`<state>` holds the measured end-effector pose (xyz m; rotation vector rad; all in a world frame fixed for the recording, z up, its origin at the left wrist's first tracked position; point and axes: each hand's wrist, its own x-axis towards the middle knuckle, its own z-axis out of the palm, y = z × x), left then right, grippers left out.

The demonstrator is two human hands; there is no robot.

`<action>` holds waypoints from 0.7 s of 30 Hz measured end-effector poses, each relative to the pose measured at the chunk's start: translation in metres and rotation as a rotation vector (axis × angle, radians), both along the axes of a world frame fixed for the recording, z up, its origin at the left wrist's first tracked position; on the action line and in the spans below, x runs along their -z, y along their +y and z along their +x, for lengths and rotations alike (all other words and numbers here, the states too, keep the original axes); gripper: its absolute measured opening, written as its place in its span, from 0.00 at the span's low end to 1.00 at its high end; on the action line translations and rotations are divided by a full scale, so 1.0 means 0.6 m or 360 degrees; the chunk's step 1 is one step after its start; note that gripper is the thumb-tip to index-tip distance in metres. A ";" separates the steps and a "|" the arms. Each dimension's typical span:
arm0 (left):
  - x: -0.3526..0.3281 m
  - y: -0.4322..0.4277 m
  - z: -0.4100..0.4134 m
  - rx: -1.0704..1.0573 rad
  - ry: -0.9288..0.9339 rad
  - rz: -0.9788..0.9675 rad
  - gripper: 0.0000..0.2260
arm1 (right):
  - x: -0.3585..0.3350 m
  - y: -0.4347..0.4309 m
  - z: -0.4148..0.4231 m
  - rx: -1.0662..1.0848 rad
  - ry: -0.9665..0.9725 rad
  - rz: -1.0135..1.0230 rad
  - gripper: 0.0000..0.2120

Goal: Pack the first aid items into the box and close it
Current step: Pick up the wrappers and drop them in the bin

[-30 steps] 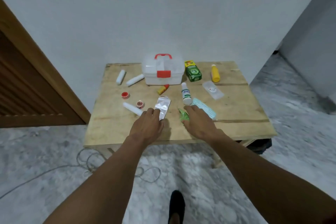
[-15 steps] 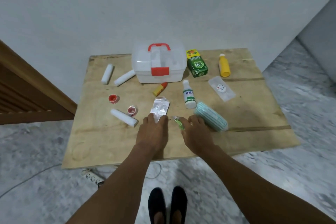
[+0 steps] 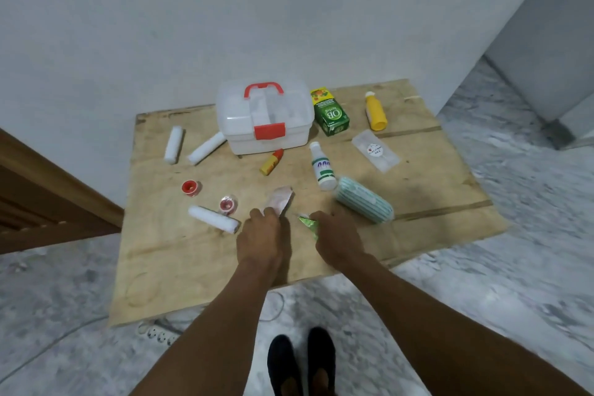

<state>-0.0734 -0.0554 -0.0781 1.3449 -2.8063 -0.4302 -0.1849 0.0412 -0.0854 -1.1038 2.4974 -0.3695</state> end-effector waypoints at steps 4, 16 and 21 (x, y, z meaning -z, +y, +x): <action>-0.040 -0.033 0.003 -0.0107 -0.0094 -0.0176 0.09 | -0.051 -0.003 -0.002 0.0017 0.0048 -0.0157 0.19; -0.241 -0.008 -0.179 0.0176 0.0736 0.0224 0.17 | -0.223 0.048 -0.165 0.0555 0.0186 -0.0524 0.21; -0.267 0.108 -0.304 0.0500 0.0839 0.0370 0.30 | -0.252 0.163 -0.277 0.0736 0.0280 -0.0441 0.17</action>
